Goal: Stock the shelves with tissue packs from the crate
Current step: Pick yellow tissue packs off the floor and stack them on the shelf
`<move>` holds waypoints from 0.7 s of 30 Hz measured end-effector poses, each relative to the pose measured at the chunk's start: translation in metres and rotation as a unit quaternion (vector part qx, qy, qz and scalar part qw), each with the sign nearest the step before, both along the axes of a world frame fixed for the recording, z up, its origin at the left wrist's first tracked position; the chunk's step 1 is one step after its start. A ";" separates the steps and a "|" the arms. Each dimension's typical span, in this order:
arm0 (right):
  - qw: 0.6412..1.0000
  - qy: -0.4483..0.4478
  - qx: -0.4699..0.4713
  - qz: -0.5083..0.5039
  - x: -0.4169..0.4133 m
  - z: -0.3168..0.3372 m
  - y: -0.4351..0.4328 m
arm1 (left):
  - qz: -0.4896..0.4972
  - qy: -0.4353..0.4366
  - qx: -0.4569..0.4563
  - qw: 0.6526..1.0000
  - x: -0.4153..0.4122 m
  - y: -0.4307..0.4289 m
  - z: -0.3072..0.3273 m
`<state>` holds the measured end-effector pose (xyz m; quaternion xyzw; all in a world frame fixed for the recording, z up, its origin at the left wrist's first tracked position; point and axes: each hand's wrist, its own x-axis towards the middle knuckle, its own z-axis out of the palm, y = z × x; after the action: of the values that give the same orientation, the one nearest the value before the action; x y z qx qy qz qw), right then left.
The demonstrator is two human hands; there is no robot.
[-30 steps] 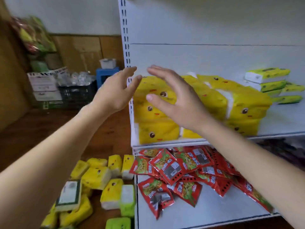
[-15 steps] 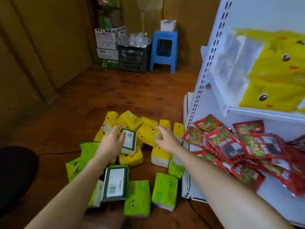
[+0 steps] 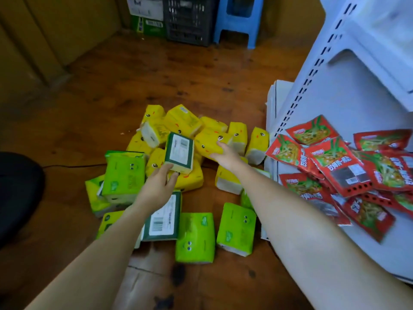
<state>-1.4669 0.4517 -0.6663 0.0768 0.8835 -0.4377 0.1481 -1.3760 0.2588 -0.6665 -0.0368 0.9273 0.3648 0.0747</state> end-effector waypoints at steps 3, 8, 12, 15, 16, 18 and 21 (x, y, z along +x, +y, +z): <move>0.998 -0.036 -0.044 -0.036 -0.013 -0.009 0.000 | 0.022 0.017 0.019 0.999 -0.002 -0.010 -0.006; 0.990 -0.076 -0.090 -0.073 -0.029 -0.021 0.004 | 0.036 0.023 0.011 0.999 0.000 -0.018 -0.010; 0.986 -0.042 -0.108 -0.117 -0.030 -0.029 0.008 | -0.001 0.017 -0.008 1.000 -0.003 -0.013 -0.014; 0.993 0.015 -0.069 -0.100 -0.024 -0.027 0.016 | -0.012 0.026 -0.008 1.000 -0.008 -0.008 -0.013; 0.994 0.032 -0.058 -0.085 -0.023 -0.024 0.022 | -0.010 0.025 -0.004 1.000 -0.009 -0.007 -0.014; 0.995 0.055 -0.055 -0.061 -0.019 -0.017 0.035 | -0.005 0.019 0.004 1.000 -0.011 -0.003 -0.014; 0.994 0.061 -0.080 -0.048 -0.013 -0.007 0.056 | 0.003 0.017 0.011 1.000 -0.015 0.002 -0.014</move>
<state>-1.4795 0.5076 -0.6728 0.0801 0.8486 -0.5170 0.0786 -1.3910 0.2611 -0.6808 -0.0325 0.9245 0.3753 0.0588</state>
